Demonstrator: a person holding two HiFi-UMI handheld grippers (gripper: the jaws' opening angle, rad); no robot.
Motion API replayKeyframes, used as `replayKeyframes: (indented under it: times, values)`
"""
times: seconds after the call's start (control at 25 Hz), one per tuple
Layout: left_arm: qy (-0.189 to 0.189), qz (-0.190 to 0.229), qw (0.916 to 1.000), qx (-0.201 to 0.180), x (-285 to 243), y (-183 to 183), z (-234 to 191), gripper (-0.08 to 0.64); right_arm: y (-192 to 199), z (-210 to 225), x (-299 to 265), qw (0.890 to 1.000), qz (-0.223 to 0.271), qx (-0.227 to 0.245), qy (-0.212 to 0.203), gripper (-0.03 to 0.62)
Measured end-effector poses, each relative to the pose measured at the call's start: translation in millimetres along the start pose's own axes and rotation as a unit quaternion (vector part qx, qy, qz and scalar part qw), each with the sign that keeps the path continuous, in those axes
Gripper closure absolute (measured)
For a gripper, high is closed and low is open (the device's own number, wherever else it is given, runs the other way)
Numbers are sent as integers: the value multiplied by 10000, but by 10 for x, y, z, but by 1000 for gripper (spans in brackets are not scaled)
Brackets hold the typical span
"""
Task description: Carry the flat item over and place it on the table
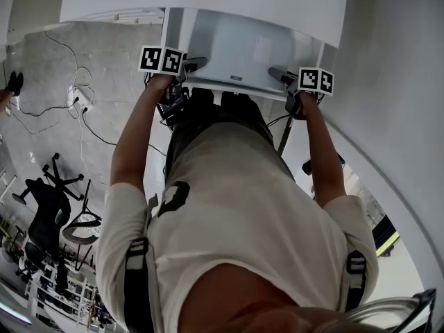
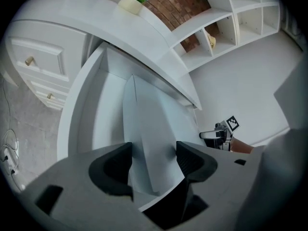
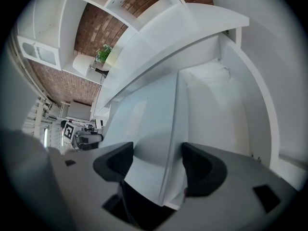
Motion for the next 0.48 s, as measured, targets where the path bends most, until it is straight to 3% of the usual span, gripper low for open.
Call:
replayKeyframes:
  times: [0.48]
  values:
    - [268, 235, 9993, 68, 453, 197, -16, 259, 163, -499, 167, 9992, 259, 269, 131, 265]
Point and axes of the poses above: the fingertips, and each gripper's own axes: x backward along the fingers, z to its right, y out of its underside, the point moved 8 cm from there along x, backward along the fingers, and after that the axes turned 1 degree about y, right-handed, at the moved point
